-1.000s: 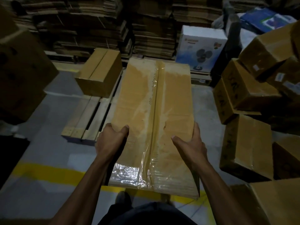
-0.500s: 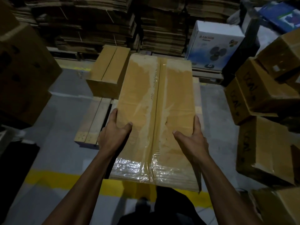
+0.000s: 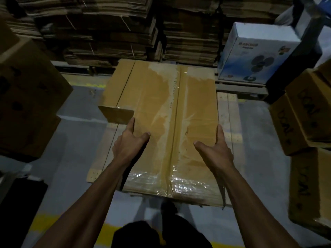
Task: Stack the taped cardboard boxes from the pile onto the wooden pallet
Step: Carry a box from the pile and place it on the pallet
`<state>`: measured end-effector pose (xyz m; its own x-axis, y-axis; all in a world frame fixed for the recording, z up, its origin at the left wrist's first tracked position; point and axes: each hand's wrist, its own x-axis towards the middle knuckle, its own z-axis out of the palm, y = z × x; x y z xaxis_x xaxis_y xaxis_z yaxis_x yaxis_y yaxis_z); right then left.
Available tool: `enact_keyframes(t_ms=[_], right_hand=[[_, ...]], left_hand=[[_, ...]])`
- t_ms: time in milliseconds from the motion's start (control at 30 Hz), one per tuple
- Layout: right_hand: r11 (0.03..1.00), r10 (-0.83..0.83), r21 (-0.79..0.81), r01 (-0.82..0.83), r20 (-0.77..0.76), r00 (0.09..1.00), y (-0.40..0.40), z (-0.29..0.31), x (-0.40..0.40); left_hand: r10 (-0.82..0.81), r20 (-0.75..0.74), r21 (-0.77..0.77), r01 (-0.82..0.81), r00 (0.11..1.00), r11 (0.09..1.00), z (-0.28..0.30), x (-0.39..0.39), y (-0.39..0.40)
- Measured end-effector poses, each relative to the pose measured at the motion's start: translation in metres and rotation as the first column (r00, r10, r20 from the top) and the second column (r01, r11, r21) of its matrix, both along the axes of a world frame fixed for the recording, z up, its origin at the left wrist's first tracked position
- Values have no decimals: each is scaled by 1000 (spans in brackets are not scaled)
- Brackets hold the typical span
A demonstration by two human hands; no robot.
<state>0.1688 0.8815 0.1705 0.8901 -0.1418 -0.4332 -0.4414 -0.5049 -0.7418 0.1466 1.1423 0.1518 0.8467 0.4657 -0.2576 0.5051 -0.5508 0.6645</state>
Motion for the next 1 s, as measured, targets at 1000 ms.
enact_keyframes(t_ms=[1000], right_hand=[[993,-67,-97,62,-52,996,144,-282,364]], left_hand=[[-26,-25,-263,18,999,964,-298,383,155]])
